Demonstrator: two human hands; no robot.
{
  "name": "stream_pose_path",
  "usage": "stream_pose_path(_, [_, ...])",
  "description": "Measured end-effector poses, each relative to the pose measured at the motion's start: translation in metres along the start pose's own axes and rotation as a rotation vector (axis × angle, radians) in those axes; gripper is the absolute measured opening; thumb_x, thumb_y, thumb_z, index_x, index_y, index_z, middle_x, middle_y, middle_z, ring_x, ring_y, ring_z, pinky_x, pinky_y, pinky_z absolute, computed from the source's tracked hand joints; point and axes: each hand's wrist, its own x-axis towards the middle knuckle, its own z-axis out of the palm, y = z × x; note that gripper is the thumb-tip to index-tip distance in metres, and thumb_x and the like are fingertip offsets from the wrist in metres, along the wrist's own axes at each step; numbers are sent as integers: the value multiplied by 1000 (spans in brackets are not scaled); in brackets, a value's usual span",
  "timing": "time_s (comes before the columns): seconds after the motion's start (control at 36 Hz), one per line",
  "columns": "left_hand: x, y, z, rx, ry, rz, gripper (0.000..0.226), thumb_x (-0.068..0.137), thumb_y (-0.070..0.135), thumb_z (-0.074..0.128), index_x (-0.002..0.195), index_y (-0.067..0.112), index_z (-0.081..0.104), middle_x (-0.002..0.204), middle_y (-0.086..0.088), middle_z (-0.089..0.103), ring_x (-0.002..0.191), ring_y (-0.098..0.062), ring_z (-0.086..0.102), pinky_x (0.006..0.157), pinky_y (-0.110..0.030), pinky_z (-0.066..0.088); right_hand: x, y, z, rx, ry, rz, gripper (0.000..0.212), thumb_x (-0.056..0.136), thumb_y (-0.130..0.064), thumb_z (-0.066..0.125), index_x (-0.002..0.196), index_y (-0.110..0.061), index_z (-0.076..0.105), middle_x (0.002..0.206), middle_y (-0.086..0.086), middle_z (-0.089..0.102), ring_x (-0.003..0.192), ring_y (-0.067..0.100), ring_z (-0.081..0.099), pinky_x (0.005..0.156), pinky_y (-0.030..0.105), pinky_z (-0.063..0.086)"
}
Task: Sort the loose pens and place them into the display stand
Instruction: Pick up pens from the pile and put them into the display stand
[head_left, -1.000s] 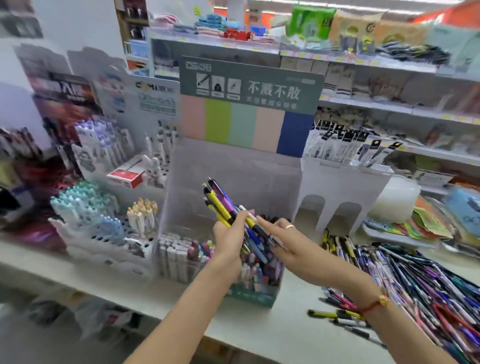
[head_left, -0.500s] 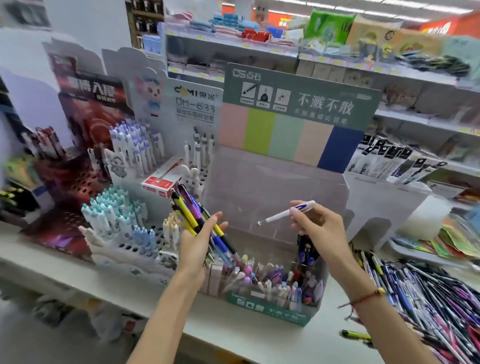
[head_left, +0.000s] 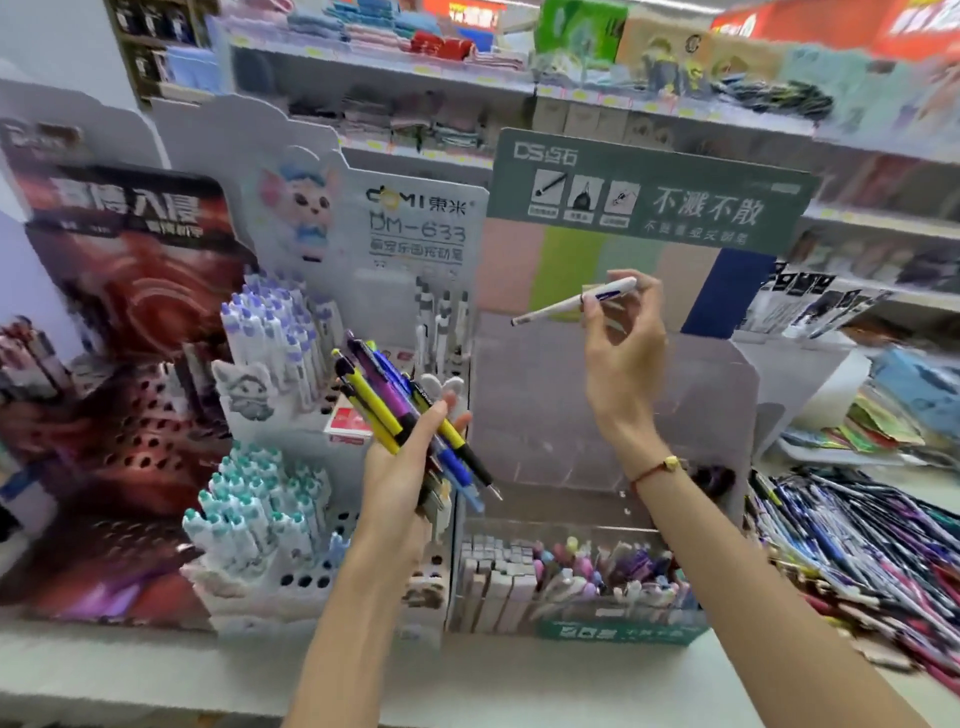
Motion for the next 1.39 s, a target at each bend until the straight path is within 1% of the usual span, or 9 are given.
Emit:
stream_pose_path(0.22, [8, 10, -27, 27, -133, -153, 34, 88, 11, 63, 122, 11, 60, 111, -2, 72, 101, -19, 69, 87, -37, 56, 7, 12, 39, -565, -369, -218, 28, 101, -11, 42, 128, -6, 48, 82, 5, 61, 74, 29, 59, 62, 35, 39])
stream_pose_path(0.33, [9, 15, -32, 41, -148, -176, 33, 83, 13, 65, 115, 9, 63, 108, -4, 73, 99, -20, 70, 95, -48, 50, 9, 14, 54, -705, -453, -239, 26, 100, -19, 49, 122, -6, 48, 91, 11, 71, 78, 30, 65, 78, 37, 48])
stream_pose_path(0.53, [14, 17, -19, 65, -247, -172, 42, 76, 18, 67, 117, 13, 62, 110, 1, 72, 93, -16, 71, 75, -27, 58, 21, 11, 68, -829, -477, -94, 30, 93, -43, 58, 109, -21, 69, 115, 2, 69, 121, 28, 50, 102, 45, 37])
stream_pose_path(0.67, [14, 9, -11, 109, -304, -192, 51, 76, 19, 68, 125, 13, 55, 103, 3, 74, 94, -18, 71, 77, -29, 59, 9, 9, 52, -743, -525, -47, 38, 89, -35, 63, 123, -18, 63, 121, 3, 65, 116, 25, 51, 96, 40, 41])
stream_pose_path(0.81, [16, 1, -9, 196, -371, -187, 23, 85, 15, 65, 107, 21, 62, 104, 5, 74, 95, -17, 71, 81, -29, 57, -22, -12, 16, -446, -470, 225, 16, 91, -29, 62, 101, -20, 71, 97, -3, 66, 83, 8, 53, 75, 23, 41])
stream_pose_path(0.94, [20, -6, -4, 277, -463, -182, 29, 81, 22, 65, 110, 25, 63, 107, 2, 73, 97, -19, 71, 86, -35, 55, -44, -21, -6, -297, -731, 529, 25, 89, -41, 63, 108, -27, 72, 109, 1, 65, 101, 15, 59, 91, 29, 46])
stream_pose_path(1.17, [24, -7, 0, 256, -316, -142, 19, 88, 14, 63, 106, 8, 63, 95, -6, 75, 87, -22, 73, 75, -30, 59, -39, -8, -17, 210, -324, 750, 6, 89, -11, 64, 89, -15, 60, 79, 1, 65, 67, 8, 60, 53, 16, 41])
stream_pose_path(1.31, [29, -3, -13, 334, -225, -54, 16, 89, 22, 63, 104, 18, 63, 87, 2, 75, 76, -14, 72, 75, -33, 57, -31, 5, -21, 119, 120, 435, 13, 86, -10, 70, 89, -19, 61, 80, 3, 69, 70, 8, 67, 59, 19, 52])
stream_pose_path(1.39, [28, -2, -15, 375, -232, -26, 13, 88, 31, 61, 99, 24, 62, 85, 2, 74, 72, -12, 70, 70, -28, 58, -33, 10, -5, -34, 133, 199, 14, 86, -15, 71, 92, -21, 60, 83, -4, 68, 77, 10, 69, 71, 23, 56])
